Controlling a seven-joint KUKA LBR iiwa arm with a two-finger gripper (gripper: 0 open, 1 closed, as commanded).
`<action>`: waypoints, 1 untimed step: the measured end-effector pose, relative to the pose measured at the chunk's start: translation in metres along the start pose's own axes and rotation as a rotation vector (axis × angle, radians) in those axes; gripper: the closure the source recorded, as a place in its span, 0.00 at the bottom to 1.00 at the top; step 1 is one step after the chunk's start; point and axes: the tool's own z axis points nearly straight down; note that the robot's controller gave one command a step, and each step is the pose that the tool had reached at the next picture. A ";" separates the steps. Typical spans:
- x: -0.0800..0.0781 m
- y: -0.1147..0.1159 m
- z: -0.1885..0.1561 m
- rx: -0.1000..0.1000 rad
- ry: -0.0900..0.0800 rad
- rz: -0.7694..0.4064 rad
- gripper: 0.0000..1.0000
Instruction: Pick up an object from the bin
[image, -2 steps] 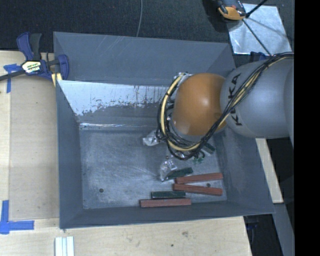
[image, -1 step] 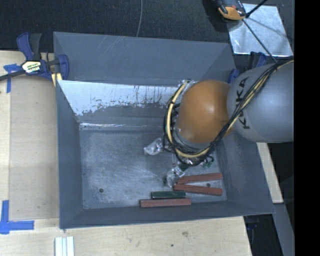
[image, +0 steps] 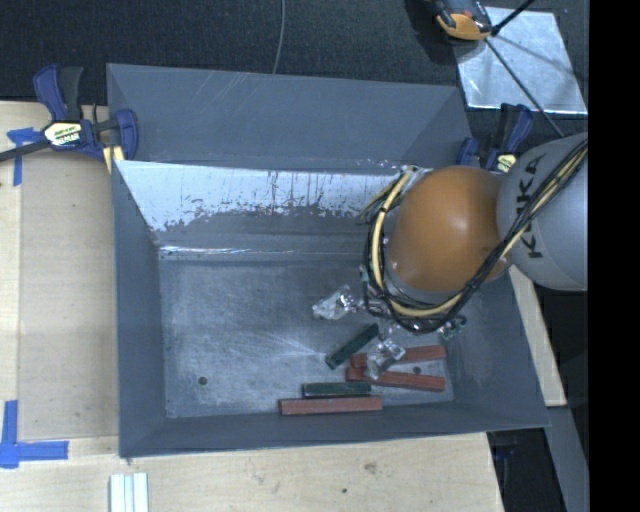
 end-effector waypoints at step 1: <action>0.044 -0.006 0.019 0.013 -0.042 -0.038 1.00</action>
Offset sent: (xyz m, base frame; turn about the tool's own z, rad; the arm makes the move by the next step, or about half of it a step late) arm 0.0000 0.0000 0.0000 0.0000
